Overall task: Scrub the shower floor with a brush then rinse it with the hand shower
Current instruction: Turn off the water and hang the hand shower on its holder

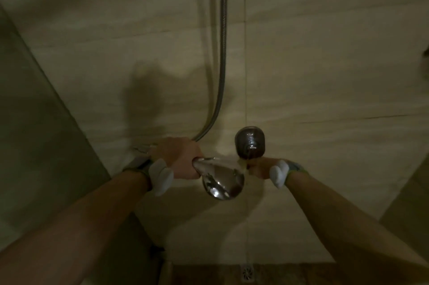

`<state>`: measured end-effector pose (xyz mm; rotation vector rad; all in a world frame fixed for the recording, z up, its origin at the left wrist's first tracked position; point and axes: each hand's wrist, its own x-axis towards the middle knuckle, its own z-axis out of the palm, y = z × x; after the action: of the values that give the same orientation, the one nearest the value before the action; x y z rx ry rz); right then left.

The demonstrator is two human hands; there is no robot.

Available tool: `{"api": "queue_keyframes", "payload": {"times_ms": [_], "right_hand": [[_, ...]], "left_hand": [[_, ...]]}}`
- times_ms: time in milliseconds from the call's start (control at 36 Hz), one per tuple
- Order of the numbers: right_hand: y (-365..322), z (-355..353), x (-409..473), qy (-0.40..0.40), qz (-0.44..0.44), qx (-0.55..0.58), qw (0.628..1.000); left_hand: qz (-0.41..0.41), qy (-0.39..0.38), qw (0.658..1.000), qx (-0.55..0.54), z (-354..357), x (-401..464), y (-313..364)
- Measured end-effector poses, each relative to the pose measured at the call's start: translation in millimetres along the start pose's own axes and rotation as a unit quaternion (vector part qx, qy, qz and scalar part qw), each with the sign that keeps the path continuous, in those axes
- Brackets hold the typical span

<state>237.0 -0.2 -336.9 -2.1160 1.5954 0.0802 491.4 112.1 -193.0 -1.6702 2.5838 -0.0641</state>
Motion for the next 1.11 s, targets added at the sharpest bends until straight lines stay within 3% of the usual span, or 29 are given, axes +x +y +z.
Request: {"api": "queue_keyframes", "payload": {"times_ms": [83, 167, 306, 361, 472, 556, 667, 833, 1111], "right_hand": [[-1, -9, -10, -0.024, 0.004, 0.039, 0.999], [-17, -45, -44, -0.035, 0.002, 0.169, 0.985], [-68, -108, -127, 0.028, -0.102, 0.312, 0.944], [-90, -127, -159, 0.034, -0.141, 0.291, 0.945], [-139, -167, -234, 0.044, -0.219, 0.134, 0.965], [-162, -185, -265, 0.073, -0.246, 0.01, 0.966], [-174, -198, -287, 0.14, -0.293, -0.1, 0.941], [-178, -227, -322, 0.283, -0.299, -0.141, 0.9], [-175, -272, -389, 0.434, -0.292, -0.216, 0.825]], "left_hand": [[-0.006, -0.006, 1.0, 0.019, -8, -5, 3], [-0.013, -0.038, 0.999, 0.019, -29, -10, 4], [-0.012, -0.029, 0.997, 0.065, -77, -16, 11], [0.007, 0.002, 0.999, 0.051, -91, -16, 13], [0.002, 0.063, 0.996, 0.061, -131, -36, 19], [0.019, 0.072, 0.997, -0.002, -162, -44, 20], [0.038, 0.075, 0.995, -0.052, -197, -50, 22], [0.062, 0.118, 0.985, -0.105, -246, -54, 34], [0.1, 0.137, 0.948, -0.269, -302, -55, 74]]}}
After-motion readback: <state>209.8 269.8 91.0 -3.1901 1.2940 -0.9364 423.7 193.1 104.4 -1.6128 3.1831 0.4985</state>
